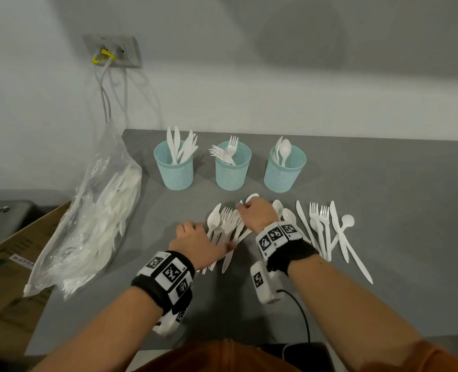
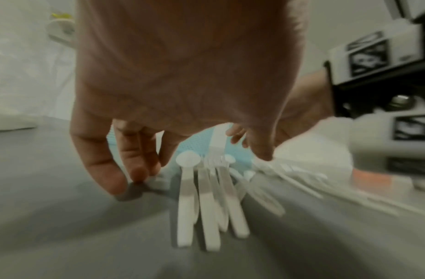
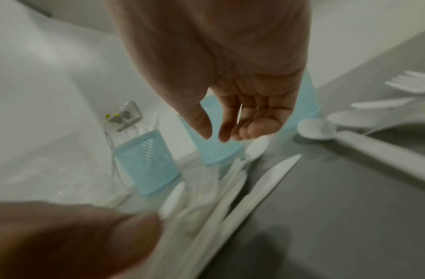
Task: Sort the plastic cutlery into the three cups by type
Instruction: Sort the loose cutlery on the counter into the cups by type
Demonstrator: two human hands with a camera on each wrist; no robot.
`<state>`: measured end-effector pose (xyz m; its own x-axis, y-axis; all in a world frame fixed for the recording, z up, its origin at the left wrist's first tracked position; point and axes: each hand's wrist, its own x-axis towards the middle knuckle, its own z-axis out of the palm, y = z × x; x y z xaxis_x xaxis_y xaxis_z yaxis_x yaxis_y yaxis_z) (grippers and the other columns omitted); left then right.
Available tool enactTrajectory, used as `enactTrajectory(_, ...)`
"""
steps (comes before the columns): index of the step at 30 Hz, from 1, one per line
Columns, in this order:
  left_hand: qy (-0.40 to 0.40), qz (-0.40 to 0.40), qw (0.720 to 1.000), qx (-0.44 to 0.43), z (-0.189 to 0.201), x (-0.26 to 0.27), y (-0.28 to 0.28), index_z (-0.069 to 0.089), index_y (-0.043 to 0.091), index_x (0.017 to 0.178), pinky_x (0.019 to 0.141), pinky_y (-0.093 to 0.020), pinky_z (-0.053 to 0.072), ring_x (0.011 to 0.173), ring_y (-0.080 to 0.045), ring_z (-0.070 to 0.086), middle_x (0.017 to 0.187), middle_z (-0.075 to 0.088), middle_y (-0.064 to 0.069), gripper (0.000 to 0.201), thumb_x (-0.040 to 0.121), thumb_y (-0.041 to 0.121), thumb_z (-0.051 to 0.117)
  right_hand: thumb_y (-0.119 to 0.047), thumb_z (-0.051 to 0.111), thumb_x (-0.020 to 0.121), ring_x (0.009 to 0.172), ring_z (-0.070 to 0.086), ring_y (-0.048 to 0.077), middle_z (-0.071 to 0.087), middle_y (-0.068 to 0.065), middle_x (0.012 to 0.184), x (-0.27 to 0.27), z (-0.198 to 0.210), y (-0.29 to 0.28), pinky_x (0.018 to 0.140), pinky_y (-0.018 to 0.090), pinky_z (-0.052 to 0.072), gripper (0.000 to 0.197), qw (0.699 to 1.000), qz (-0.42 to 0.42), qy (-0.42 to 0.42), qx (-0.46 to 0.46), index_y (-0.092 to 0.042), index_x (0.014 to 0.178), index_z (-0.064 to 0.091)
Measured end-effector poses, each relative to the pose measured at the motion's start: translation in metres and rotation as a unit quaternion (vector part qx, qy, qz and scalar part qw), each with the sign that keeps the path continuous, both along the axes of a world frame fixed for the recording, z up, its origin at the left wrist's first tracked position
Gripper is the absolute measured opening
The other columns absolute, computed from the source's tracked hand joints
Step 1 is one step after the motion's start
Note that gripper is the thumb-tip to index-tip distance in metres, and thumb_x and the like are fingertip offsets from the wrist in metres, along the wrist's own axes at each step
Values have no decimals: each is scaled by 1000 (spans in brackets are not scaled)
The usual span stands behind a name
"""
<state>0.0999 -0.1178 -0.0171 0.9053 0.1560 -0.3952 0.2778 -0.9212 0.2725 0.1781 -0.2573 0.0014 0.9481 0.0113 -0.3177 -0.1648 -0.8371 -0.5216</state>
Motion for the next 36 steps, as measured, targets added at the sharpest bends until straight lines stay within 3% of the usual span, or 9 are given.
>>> enactTrajectory(2,10,-17,999,49,0,0,-7,33,12,140,103,-40,39,125,-26,30,132,36,-9,118,56,94,41,-29,53,90,110,54,32,50,13,126,14,0,-9,92,36,44,25,999,-3,-39,-27,-12,107,58)
enactTrajectory(4,7,-25,995,93,-1,1,-14,32,9,139,97,-38,44,121,-25,32,130,35,-8,122,53,93,46,-30,61,87,127,42,34,35,12,141,22,-3,-15,106,41,37,55,998,22,-23,-49,-15,135,41)
enactTrajectory(7,1,-25,993,113,-5,5,-21,28,9,139,93,-37,47,121,-23,33,130,33,-6,119,54,86,58,-38,68,82,138,31,34,27,10,152,25,-10,-16,112,42,27,81,994,65,22,-80,-16,147,25)
enactTrajectory(12,-12,-40,994,100,-10,12,-16,29,7,136,95,-37,46,118,-24,36,130,34,-9,98,68,68,64,-44,73,74,135,32,30,39,9,144,12,-17,-13,109,41,26,77,994,86,-12,-60,-16,137,39)
enactTrajectory(16,-12,-72,992,100,-13,21,-9,35,3,131,97,-35,41,113,-27,41,126,40,-13,86,73,60,64,-52,68,75,132,34,28,41,5,140,6,-22,-13,102,42,34,70,999,20,-7,-42,-18,131,42)
enactTrajectory(21,9,-78,993,83,-14,34,-4,37,2,127,100,-36,39,114,-30,43,124,43,-13,82,70,53,68,-24,57,82,134,32,31,37,11,142,7,-27,-14,110,39,26,61,999,9,11,-39,-13,138,35)
enactTrajectory(26,25,-69,995,73,-14,42,-6,36,2,126,101,-35,39,117,-29,42,126,43,-13,81,68,45,73,-31,61,77,135,32,34,42,11,138,2,-27,0,111,40,27,61,993,76,49,-69,-19,133,43)
enactTrajectory(30,23,-61,994,87,-15,42,-5,33,1,131,101,-35,39,123,-30,41,132,40,-14,71,77,29,70,-12,63,81,135,30,30,35,13,142,-1,-29,1,113,33,21,64,993,93,35,-69,-11,137,33)
enactTrajectory(36,11,-98,993,69,-19,39,1,38,5,130,99,-40,44,124,-32,41,134,41,-14,57,79,18,62,-3,64,77,127,41,28,51,10,132,0,-32,6,106,32,36,60,997,68,42,-16,-13,132,42)
